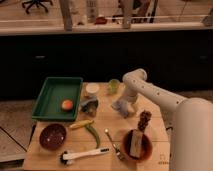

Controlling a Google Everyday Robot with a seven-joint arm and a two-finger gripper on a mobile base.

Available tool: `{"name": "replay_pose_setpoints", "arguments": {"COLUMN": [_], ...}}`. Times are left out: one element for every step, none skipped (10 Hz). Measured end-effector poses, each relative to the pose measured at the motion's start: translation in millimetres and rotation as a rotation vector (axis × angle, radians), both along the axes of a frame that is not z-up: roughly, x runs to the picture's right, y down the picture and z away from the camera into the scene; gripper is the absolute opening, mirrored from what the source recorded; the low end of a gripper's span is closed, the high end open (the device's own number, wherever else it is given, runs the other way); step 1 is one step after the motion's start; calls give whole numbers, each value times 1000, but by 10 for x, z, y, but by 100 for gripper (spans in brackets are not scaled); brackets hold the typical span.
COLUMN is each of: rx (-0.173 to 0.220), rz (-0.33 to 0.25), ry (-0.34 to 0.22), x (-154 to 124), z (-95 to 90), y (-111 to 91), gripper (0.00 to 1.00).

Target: Place towel in table surface

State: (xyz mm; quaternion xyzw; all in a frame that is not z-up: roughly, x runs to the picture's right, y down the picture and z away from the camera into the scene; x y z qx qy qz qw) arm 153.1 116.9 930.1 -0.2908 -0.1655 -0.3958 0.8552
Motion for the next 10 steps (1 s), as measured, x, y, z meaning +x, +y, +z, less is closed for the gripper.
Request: {"name": "replay_pose_setpoints", "arguments": {"rx": [-5, -13, -24, -26, -22, -22, -25, -27, -27, -23], "rz": [-5, -9, -11, -9, -7, -10, -12, -14, -15, -15], "ry": [-9, -12, -15, -18, -21, -23, -21, -19, -18, -14], "x": [-43, -50, -42, -46, -59, -78, -69, -59, -49, -23], "z": [41, 60, 66, 69, 63, 53, 39, 39, 38, 24], "y": [9, 23, 36, 41, 23, 8, 8, 15, 17, -4], "gripper": [59, 50, 40, 28, 20, 10, 2, 0, 0, 0]}}
